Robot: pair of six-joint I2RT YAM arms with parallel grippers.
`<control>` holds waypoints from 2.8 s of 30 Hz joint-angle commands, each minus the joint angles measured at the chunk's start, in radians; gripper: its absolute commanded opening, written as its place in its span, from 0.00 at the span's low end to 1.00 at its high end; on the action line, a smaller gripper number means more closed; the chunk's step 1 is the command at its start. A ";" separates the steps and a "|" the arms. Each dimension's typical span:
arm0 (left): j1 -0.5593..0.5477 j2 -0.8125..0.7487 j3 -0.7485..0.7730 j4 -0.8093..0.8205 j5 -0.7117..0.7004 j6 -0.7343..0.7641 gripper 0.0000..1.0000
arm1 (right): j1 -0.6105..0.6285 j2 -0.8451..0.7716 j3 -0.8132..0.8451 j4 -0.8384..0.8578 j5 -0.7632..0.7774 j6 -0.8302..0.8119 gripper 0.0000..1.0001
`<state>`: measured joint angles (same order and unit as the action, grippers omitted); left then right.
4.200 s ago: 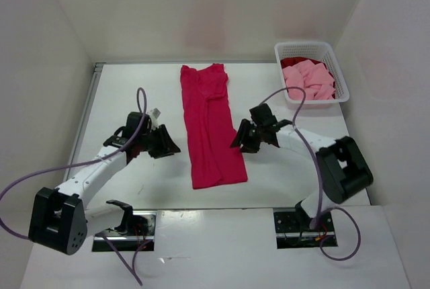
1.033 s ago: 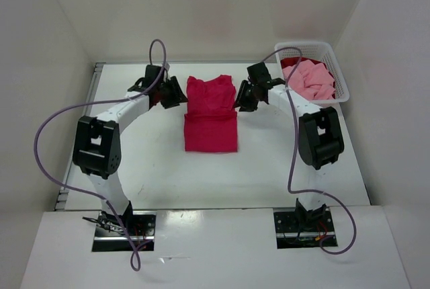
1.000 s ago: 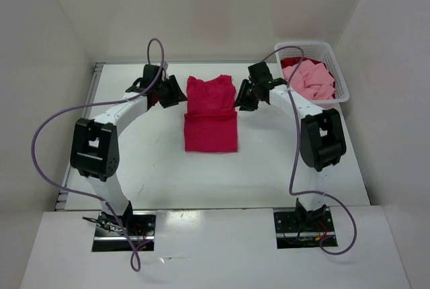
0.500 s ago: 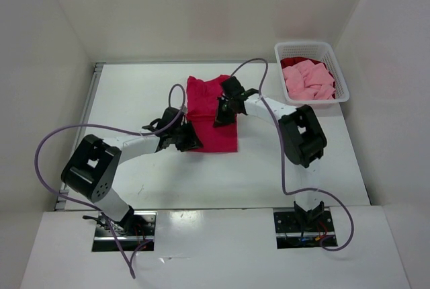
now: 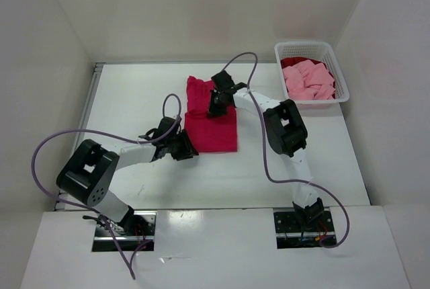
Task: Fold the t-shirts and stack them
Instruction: Fold the folded rectangular tshirt in 1/3 of the way, then grab one side of the 2/3 rectangular tshirt with both arms, then fold the long partially folded tshirt into a neat square
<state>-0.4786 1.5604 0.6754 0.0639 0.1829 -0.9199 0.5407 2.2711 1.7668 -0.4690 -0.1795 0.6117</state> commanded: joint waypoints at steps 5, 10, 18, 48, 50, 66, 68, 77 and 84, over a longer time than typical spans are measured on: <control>-0.003 -0.161 -0.024 -0.067 -0.036 -0.007 0.45 | -0.002 0.061 0.259 0.009 0.170 -0.052 0.00; 0.011 -0.283 -0.020 -0.133 -0.086 0.004 0.47 | -0.002 -0.068 0.163 0.024 0.149 -0.064 0.01; 0.069 -0.137 0.010 -0.084 -0.008 0.026 1.00 | -0.012 -0.458 -0.400 0.121 0.017 -0.011 0.00; 0.087 -0.003 0.039 -0.019 -0.068 0.038 0.30 | -0.081 -0.529 -0.860 0.268 -0.040 0.163 0.17; 0.087 -0.003 0.039 -0.019 -0.068 0.038 0.26 | -0.081 -0.529 -0.860 0.268 -0.040 0.163 0.11; 0.087 -0.592 -0.096 -0.488 0.115 -0.010 0.00 | 0.196 -0.979 -1.126 0.060 -0.130 0.367 0.00; 0.072 -0.660 -0.074 -0.578 0.115 -0.023 0.00 | 0.196 -1.100 -1.112 -0.017 -0.143 0.378 0.00; 0.090 -0.270 0.349 -0.486 -0.020 0.122 0.00 | -0.181 -0.924 -0.770 -0.054 -0.133 0.116 0.00; 0.100 0.183 0.732 -0.383 -0.063 0.205 0.00 | -0.317 -0.608 -0.512 -0.004 -0.097 0.010 0.00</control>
<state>-0.3874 1.6470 1.2934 -0.3714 0.1539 -0.7780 0.2672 1.5944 1.1736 -0.4870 -0.3153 0.6994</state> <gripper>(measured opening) 0.004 0.010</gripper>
